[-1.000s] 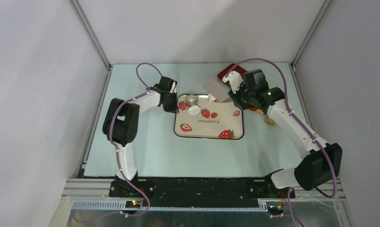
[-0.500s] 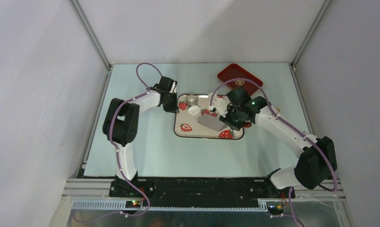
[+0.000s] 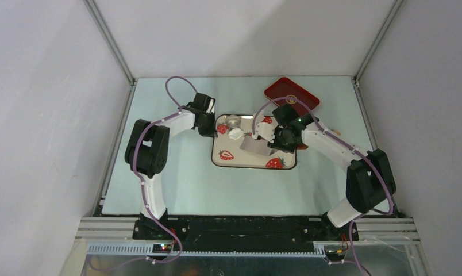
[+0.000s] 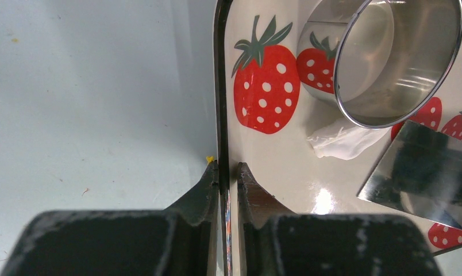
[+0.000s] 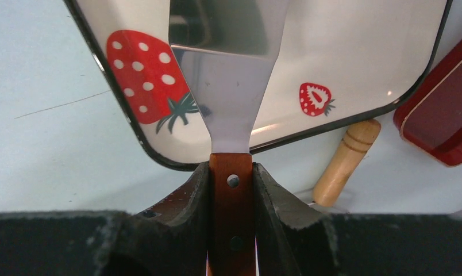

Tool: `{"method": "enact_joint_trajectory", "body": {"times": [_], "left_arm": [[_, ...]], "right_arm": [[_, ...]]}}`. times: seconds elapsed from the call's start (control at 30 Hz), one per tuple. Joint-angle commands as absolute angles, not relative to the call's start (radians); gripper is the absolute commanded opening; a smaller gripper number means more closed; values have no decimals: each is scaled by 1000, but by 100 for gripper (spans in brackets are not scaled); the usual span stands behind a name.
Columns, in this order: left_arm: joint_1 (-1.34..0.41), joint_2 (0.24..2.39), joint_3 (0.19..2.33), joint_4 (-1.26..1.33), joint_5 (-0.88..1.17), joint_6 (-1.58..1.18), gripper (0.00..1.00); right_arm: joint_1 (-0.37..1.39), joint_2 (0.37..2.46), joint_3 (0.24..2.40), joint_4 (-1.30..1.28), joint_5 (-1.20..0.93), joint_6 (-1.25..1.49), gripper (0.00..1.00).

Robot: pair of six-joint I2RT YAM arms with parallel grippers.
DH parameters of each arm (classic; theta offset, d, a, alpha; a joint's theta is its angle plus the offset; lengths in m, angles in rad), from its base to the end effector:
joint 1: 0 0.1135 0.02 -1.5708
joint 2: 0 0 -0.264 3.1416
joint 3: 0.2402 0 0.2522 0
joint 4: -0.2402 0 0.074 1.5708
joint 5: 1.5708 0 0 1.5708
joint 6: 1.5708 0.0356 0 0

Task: Roll out the dumpling wrappers from the dough
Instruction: Scoop the dumpling wrapper from the work surface.

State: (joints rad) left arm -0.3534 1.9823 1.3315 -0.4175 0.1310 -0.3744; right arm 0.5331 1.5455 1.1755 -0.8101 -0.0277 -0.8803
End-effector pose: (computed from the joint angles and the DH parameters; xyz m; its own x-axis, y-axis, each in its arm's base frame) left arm 0.3826 -0.1461 0.1590 -0.9123 -0.0499 -0.4064 0.0736 0.9564 -0.2827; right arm 0.2623 0.1559 0.2434 -0.1086 -0.9589 -0.2623 -0.9433 0.1827 -0.2773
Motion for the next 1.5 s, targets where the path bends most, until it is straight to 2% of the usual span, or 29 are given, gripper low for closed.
{"method": "enact_joint_trajectory", "body": {"times": [0.0,0.43,0.77,1.03,1.47], "left_arm": [[-375,2015,1318,-449,91,-344,0],[-378,2016,1322,-449,86,-344,0],[-378,2015,1322,-449,88,-343,0],[-378,2016,1322,-448,87,-343,0],[-381,2016,1323,-448,81,-341,0]], "right_arm": [[515,1607,1249,-776,-11,-988,0],[486,1694,1355,-802,-87,-1024,0],[506,1660,1320,-738,-161,-947,0],[547,1551,1237,-700,-184,-908,0],[575,1499,1221,-756,-130,-891,0]]}}
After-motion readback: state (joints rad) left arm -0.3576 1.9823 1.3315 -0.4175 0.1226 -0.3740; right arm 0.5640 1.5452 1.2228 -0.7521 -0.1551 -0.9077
